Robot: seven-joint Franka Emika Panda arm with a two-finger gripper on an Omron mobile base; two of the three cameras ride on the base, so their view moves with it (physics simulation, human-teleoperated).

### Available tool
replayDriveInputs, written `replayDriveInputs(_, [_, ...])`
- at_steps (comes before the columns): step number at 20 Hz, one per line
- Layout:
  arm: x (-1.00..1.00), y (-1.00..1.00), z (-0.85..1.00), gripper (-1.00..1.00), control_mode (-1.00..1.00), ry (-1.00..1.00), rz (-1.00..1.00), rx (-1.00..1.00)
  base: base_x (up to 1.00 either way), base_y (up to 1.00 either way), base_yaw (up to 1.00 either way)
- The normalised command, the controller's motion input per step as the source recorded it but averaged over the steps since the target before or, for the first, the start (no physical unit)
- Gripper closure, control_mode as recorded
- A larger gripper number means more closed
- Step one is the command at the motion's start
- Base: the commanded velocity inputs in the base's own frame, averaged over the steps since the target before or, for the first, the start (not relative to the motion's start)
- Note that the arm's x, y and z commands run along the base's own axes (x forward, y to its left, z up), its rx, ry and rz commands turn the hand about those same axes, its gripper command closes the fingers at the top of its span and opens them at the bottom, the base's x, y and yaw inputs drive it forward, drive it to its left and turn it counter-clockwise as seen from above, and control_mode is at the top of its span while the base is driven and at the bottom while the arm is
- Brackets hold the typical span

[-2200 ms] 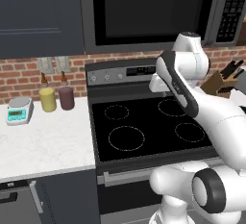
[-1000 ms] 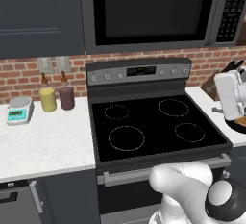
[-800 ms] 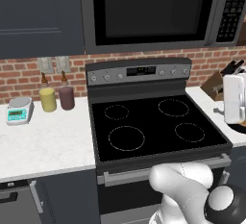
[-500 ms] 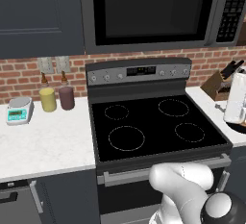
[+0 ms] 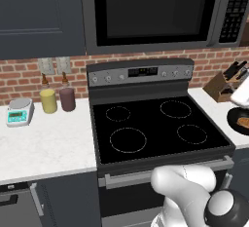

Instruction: Open the microwave, place the bowl with waffle inside the microwave, then close the microwave door and turn it on.

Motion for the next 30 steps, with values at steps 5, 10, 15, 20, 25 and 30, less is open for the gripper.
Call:
replayDriveInputs(5, [0.7,0.3,0.7,-1.0,-1.0,0.0,-0.22,0.2,0.0,0.0,0.0])
replayDriveInputs(10, [0.38,0.13,0.5,-1.0,-1.0,-0.06,-0.2,0.17,0.0,0.0,0.0])
replayDriveInputs(15, [-0.01,-0.22,-0.03,-1.0,-1.0,-0.02,0.0,0.15,0.0,0.0,0.0])
replayDriveInputs(20, [-0.01,-0.08,0.08,-1.0,-1.0,-0.07,0.03,0.14,0.0,0.0,0.0])
replayDriveInputs(25, [0.0,0.0,0.36,-1.0,-1.0,-0.08,0.07,0.06,0.0,0.0,0.0])
replayDriveInputs(30, [0.09,0.0,0.04,-1.0,-1.0,-0.07,0.0,0.0,0.0,0.0,0.0])
